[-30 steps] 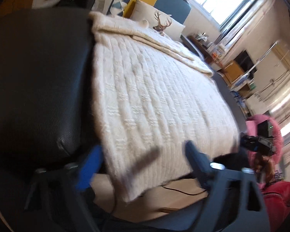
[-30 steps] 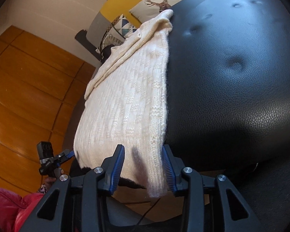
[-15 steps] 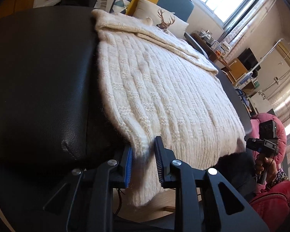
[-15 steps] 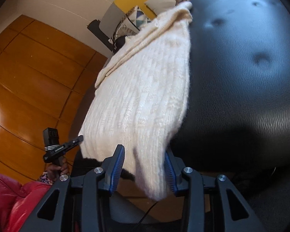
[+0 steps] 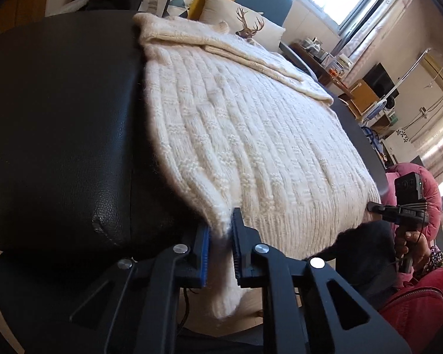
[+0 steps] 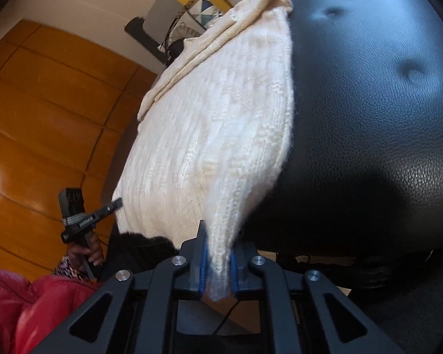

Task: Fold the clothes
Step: 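Lift the hem with both grippers and fold it over toward the collar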

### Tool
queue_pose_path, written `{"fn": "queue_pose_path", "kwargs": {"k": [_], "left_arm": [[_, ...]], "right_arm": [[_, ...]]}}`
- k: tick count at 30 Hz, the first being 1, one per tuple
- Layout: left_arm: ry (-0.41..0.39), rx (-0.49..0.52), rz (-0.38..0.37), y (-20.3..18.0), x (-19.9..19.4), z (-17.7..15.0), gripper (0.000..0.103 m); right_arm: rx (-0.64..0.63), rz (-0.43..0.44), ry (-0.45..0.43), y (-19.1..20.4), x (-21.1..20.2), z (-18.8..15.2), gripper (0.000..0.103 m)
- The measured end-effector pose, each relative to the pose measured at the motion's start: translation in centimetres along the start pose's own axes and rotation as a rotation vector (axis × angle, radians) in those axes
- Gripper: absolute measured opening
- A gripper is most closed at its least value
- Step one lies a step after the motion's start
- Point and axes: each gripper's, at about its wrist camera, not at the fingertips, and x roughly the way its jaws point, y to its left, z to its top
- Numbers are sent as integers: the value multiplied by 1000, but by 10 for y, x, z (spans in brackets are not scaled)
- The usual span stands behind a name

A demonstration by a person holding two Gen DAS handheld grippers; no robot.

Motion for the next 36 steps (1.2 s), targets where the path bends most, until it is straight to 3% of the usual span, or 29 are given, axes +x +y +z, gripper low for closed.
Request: {"fn": "queue_pose_path", "kwargs": {"k": [5, 8, 14, 22, 26, 31, 36], "left_arm": [[4, -18, -56, 0, -5, 1, 10], [-29, -29, -126, 0, -21, 0, 10], [-67, -35, -188, -3, -46, 0, 9], [-83, -74, -331, -14, -86, -3, 9], [-130, -95, -416, -19, -111, 5, 9], [-230, -150, -548, -14, -117, 46, 9], [-284, -259, -550, 13, -80, 99, 9]], "right_arm": [[43, 40, -21, -4, -3, -1, 9], [-6, 119, -52, 3, -13, -4, 9], [-96, 155, -65, 21, -24, -5, 9], [-135, 234, -74, 49, -51, -16, 9], [-181, 314, -107, 77, -77, -18, 7], [-219, 412, -214, 102, -91, 23, 7], [-112, 384, -300, 81, -65, 96, 7]]}}
